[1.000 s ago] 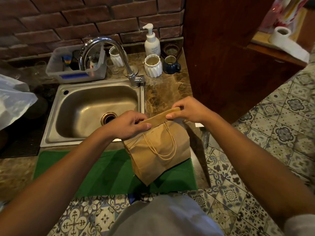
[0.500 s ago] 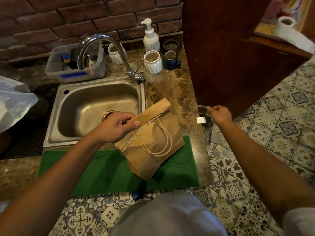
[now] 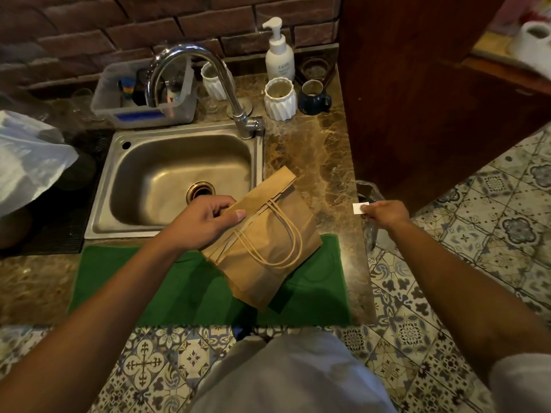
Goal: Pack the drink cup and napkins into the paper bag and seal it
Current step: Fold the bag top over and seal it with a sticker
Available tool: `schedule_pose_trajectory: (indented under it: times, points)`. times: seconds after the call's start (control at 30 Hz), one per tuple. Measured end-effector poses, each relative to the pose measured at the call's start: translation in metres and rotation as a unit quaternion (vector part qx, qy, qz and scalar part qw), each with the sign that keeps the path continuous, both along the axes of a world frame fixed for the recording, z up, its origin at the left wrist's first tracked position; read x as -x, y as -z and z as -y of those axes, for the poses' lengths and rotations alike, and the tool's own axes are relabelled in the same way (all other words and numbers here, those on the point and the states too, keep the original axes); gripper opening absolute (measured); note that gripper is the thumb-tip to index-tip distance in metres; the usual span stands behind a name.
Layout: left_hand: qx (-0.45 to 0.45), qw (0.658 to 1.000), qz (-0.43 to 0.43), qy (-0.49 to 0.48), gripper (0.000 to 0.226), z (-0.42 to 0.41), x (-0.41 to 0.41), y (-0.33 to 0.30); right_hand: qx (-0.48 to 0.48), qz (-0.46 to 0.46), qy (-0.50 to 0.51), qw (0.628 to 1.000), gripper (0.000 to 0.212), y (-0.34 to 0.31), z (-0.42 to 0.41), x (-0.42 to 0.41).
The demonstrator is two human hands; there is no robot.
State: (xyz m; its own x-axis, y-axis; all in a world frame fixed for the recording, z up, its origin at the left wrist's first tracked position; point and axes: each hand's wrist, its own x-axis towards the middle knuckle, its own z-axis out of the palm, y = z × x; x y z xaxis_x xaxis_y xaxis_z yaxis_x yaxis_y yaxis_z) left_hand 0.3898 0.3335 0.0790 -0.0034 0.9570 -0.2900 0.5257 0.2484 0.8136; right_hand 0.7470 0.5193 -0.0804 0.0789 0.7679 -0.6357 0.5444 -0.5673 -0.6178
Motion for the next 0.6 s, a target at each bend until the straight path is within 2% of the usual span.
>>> schedule_pose_trajectory:
  times: [0.17, 0.3, 0.6]
  points:
    - [0.003, 1.0, -0.009, -0.006, 0.05, -0.001, -0.005, 0.001, -0.041, 0.052, -0.025, 0.997, 0.011, -0.001, 0.0, 0.002]
    - [0.011, 1.0, -0.012, -0.011, 0.055, -0.004, -0.009, -0.002, -0.086, 0.09, -0.074, 0.989, 0.013, -0.003, 0.003, 0.006]
    - [0.021, 0.999, -0.008, -0.027, 0.055, 0.007, -0.007, -0.002, -0.098, 0.11, -0.064, 0.987, 0.017, -0.011, 0.006, 0.013]
